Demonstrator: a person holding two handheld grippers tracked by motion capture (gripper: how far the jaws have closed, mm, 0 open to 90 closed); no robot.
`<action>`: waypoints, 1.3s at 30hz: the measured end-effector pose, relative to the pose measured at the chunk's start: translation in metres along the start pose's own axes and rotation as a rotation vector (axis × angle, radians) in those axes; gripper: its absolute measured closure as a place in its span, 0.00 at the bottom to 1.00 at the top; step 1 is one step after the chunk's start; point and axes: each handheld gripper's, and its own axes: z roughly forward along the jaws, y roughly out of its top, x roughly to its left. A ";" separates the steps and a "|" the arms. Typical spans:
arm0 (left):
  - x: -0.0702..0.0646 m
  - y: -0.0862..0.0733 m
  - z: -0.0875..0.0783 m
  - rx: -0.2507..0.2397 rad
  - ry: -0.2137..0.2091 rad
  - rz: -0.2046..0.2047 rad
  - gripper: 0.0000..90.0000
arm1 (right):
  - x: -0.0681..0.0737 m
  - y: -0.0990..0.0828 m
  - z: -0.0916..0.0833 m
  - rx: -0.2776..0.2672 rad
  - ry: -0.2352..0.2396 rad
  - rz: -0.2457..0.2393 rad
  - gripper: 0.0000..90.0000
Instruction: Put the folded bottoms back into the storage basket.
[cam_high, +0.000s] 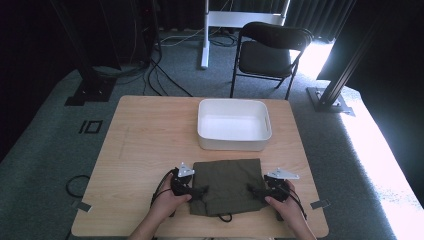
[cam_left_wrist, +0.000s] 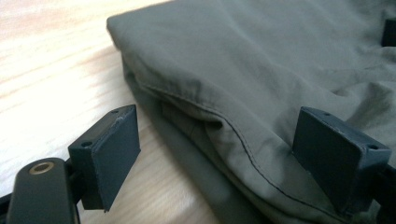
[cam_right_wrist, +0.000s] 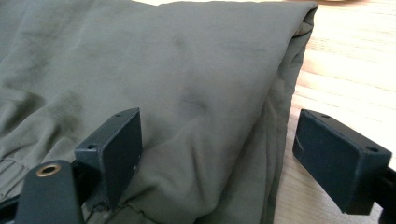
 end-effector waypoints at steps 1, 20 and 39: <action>-0.001 0.000 0.001 -0.006 0.005 0.006 0.18 | 0.000 0.000 0.000 0.000 -0.002 0.000 0.17; -0.009 0.002 0.006 -0.014 -0.040 0.026 0.75 | 0.023 0.001 0.005 0.013 0.026 -0.108 0.77; -0.015 0.028 -0.012 -0.047 -0.053 0.027 0.86 | 0.027 0.023 -0.022 -0.005 0.078 -0.083 0.87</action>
